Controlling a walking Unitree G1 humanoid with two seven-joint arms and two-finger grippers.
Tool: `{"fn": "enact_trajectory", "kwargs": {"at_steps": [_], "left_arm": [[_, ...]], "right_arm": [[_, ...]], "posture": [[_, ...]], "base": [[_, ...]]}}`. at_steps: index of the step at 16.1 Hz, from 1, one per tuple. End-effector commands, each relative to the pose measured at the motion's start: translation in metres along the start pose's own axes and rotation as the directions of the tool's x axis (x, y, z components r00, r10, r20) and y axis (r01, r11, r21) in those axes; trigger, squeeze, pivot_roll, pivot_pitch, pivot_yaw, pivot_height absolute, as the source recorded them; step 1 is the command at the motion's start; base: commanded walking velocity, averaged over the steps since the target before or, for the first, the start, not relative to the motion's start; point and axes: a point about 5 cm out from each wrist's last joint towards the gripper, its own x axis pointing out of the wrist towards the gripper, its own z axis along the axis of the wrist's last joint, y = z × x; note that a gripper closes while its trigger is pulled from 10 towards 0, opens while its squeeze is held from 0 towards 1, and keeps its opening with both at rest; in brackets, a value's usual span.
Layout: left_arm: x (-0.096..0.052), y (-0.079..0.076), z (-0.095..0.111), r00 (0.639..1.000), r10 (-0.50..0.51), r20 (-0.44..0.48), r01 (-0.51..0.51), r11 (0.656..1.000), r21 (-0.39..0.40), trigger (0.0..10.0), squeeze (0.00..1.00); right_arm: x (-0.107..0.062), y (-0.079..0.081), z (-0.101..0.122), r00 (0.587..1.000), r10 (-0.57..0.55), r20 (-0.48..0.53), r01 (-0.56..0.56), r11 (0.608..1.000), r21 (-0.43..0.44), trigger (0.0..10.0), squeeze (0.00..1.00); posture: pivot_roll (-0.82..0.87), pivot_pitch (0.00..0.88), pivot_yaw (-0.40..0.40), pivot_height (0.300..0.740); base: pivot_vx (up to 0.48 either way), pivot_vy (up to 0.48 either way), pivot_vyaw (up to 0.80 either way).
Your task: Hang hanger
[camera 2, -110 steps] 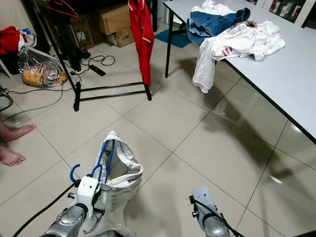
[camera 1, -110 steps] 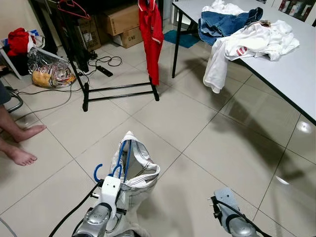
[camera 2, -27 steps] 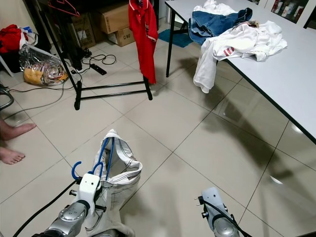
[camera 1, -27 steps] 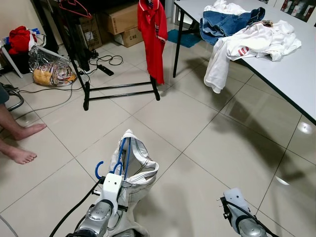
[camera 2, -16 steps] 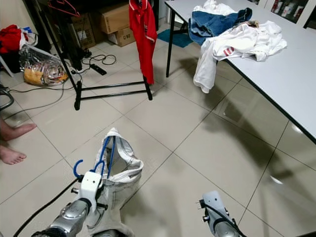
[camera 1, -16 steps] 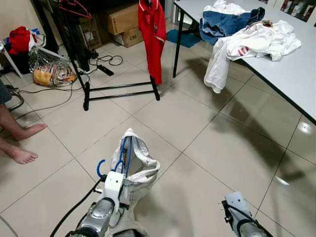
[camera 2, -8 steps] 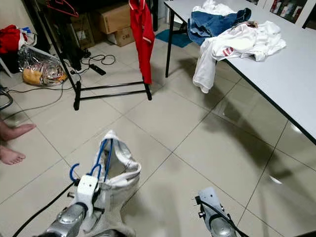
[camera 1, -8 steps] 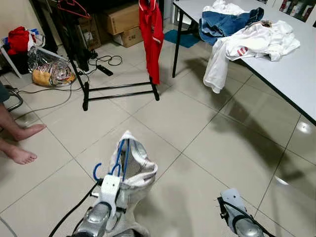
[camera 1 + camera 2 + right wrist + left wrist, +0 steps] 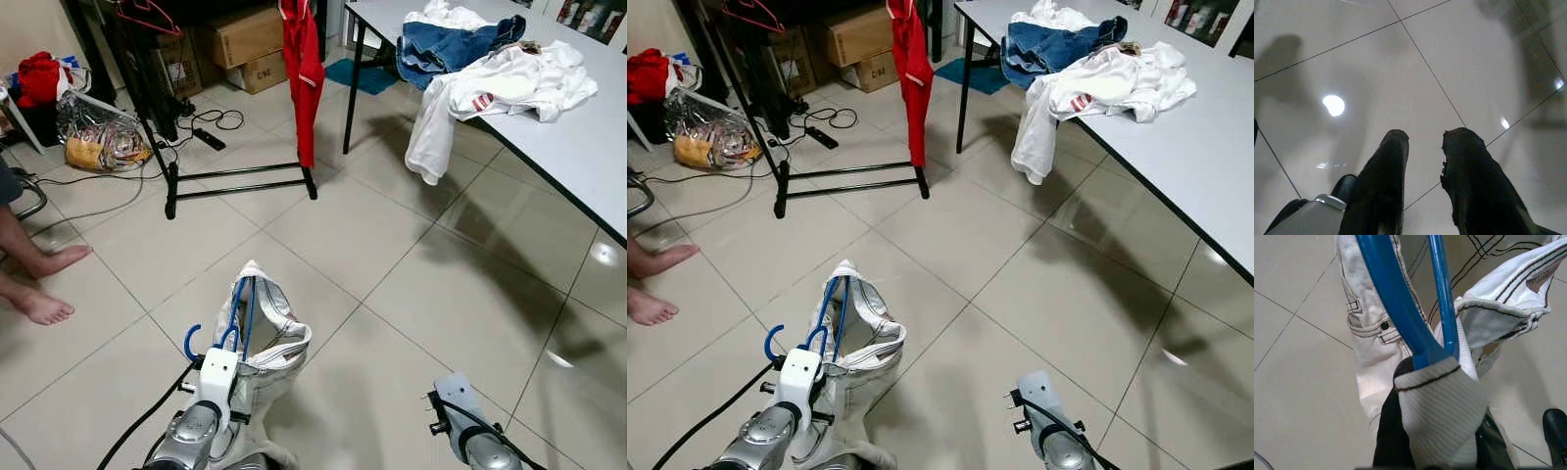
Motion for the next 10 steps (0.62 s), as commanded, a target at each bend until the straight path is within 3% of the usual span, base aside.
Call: {"fn": "enact_trajectory", "kwargs": {"at_steps": [1, 10], "left_arm": [[0.0022, -0.0010, 0.0088, 0.999, -0.003, 0.036, 0.003, 1.000, 0.002, 10.0, 0.00], [0.0036, -0.0045, 0.0116, 0.999, -0.017, 0.036, 0.017, 1.000, 0.010, 10.0, 0.00]], "right_arm": [[0.0004, -0.0032, 0.0020, 1.000, -0.004, 0.010, 0.004, 1.000, -0.001, 10.0, 0.00], [0.0003, -0.0013, 0.0045, 0.999, 0.017, 0.037, -0.016, 1.000, -0.023, 10.0, 0.00]], "posture": [[-0.02, 0.000, 0.020, 0.740], [-0.02, 0.000, 0.019, 0.740]], "base": [[0.000, 0.000, 0.00], [0.000, 0.000, 0.00]]}}
